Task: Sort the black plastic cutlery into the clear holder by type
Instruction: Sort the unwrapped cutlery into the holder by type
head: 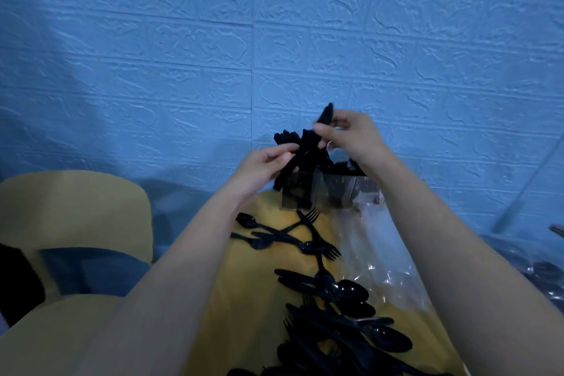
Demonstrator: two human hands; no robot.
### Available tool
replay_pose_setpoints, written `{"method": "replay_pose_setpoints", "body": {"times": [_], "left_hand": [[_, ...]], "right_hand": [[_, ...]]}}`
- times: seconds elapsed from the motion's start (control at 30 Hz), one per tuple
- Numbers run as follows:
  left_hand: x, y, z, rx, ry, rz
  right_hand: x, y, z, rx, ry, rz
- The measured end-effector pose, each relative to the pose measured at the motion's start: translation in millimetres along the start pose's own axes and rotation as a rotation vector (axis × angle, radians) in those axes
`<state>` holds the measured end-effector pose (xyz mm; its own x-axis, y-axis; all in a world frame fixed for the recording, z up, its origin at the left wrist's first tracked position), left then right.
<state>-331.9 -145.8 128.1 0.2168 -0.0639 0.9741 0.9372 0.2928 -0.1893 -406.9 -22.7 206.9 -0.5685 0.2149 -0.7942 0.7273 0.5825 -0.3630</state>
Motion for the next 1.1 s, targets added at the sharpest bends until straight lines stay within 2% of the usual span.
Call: {"method": "replay_pose_setpoints", "body": {"times": [0.07,0.13,0.27,0.37,0.57,0.73,1.03,1.1], "left_hand": [[7.4,-11.8,-18.4,0.155,-0.249,0.114],[3.5,-18.7,-23.8,0.214,-0.531,0.169],[-21.4,-24.7,10.0,0.056,-0.900,0.269],[-31.5,-21.9,17.6,0.059,-1.022,0.316],[-33.5,-19.0,16.5,0.068,-1.005,0.326],[-35.7,-15.7,13.9,0.061,-0.944,0.346],[-38.9,-9.1,2.4,0.106,-0.831,0.300],[-38.8,-8.8,2.3,0.103,-0.827,0.295]], "right_hand": [[7.9,-6.8,-34.8,0.164,0.033,0.002],[15.2,-10.7,-60.5,0.271,0.098,-0.001],[23.9,-16.1,-75.7,0.338,0.172,-0.011],[28.7,-17.3,-72.2,0.361,0.173,-0.005],[20.2,-34.6,-44.3,0.288,0.220,-0.021],[1.5,-44.8,-48.2,0.301,0.210,-0.059],[21.3,-58.3,13.4,0.040,0.462,-0.021],[32.2,-55.8,30.2,-0.067,0.583,-0.002]]}}
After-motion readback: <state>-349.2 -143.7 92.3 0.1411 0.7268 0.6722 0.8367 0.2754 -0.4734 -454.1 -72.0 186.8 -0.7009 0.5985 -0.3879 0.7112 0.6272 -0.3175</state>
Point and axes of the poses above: each hand's wrist, its own y-axis away from the middle knuckle, its own z-axis out of the palm, x = y × z, the point moved 10 cm from there along -y, towards the middle knuckle, and after that the axes turned 10 degrees about y, right-handed, at the moved point
